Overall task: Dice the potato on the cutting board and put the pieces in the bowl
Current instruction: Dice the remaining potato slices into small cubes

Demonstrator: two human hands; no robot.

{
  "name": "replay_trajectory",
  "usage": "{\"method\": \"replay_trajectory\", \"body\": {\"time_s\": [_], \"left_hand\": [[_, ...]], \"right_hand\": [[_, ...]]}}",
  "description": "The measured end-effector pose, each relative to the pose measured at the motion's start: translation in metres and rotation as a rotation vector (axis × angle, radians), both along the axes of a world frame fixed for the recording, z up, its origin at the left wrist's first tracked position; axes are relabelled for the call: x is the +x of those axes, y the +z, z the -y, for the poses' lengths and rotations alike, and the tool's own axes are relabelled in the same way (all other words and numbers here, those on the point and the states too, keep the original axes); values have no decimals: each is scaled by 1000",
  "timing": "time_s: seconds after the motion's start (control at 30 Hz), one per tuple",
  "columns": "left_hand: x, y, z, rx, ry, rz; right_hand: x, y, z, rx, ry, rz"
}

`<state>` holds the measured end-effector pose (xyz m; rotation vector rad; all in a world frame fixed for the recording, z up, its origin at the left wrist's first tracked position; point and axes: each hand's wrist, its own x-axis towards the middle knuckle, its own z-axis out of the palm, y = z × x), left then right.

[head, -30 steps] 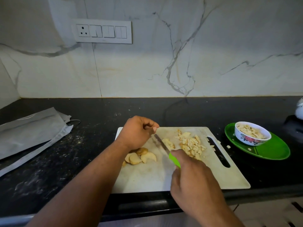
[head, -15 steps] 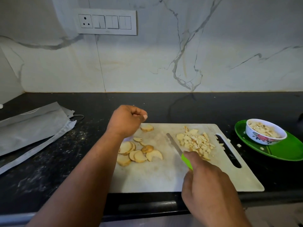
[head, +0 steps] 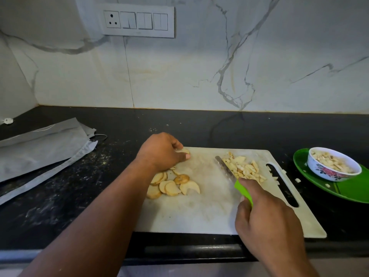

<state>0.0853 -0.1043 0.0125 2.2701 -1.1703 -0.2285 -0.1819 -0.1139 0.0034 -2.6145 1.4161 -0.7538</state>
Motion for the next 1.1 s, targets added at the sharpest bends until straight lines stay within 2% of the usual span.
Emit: {"method": "replay_trajectory", "body": {"time_s": [0.1,0.17,0.33,0.4,0.53,0.67,0.9,1.1], "left_hand": [[-4,0,2,65,-23,88],[-6,1,2,65,-67,83],[-24,3,5,108,-386,16],[-30,2,7,75,-432,11],[-25,3,5,-5,-411,9],[-22,-1,6,33,-414,-12],[-28,-2,14,57,-330,18],[-25,-2,13,60,-313,-42]], "right_hand": [[-2,-3,1,-8,4,2],[-3,-3,2,-25,22,-1],[-4,0,4,-2,60,-7],[-4,3,6,29,91,-9],[-4,6,10,54,139,15],[4,12,5,24,160,4],[0,33,-6,50,176,-151],[-17,58,-15,28,178,-237]]}}
